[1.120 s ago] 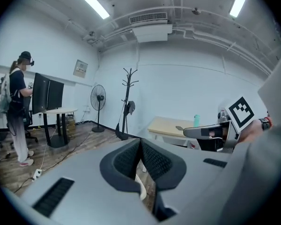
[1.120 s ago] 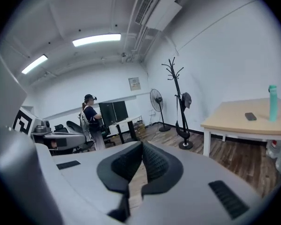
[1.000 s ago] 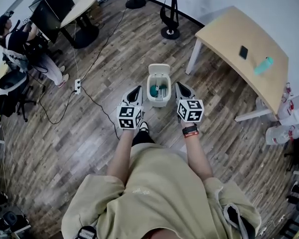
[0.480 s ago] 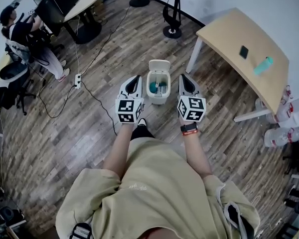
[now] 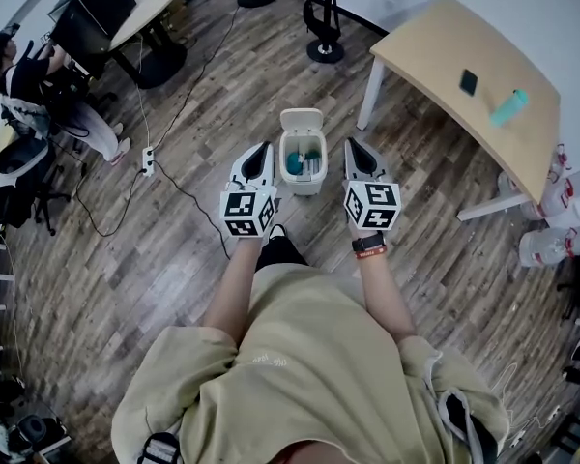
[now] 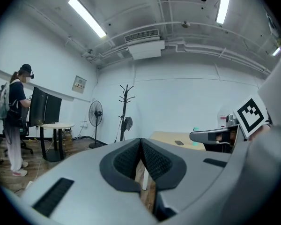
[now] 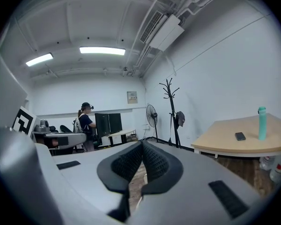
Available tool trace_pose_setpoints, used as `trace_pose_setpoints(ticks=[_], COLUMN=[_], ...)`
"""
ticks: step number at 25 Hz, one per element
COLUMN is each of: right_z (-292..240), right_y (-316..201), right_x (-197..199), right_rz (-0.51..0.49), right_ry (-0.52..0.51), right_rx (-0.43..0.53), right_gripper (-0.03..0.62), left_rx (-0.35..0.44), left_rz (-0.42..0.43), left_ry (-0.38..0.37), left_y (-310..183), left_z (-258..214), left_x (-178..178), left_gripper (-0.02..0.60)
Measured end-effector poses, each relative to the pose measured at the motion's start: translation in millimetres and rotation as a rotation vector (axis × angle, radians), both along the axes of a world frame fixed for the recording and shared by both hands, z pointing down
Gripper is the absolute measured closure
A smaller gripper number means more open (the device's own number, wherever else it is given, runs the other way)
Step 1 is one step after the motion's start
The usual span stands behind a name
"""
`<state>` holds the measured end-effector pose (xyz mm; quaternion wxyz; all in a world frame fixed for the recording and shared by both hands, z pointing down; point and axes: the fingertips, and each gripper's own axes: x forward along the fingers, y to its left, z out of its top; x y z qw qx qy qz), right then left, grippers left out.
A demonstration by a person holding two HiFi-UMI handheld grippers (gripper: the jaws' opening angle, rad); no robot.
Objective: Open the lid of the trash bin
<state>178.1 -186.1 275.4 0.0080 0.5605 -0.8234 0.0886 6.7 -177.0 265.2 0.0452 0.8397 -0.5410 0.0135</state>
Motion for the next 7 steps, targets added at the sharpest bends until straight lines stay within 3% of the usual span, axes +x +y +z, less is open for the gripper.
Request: trace_pose_setpoints(ticks=[7], right_z=[23.4], right_y=[-58.0], right_x=[1.9], right_rz=[0.007], right_ry=[-0.010], right_rx=[-0.027], right_gripper=[0.580], left_rx=[-0.060], left_rz=[0.027], left_ry=[-0.028], left_y=[-68.8], left_z=[32.5], left_x=[4.3], left_gripper=[0.558])
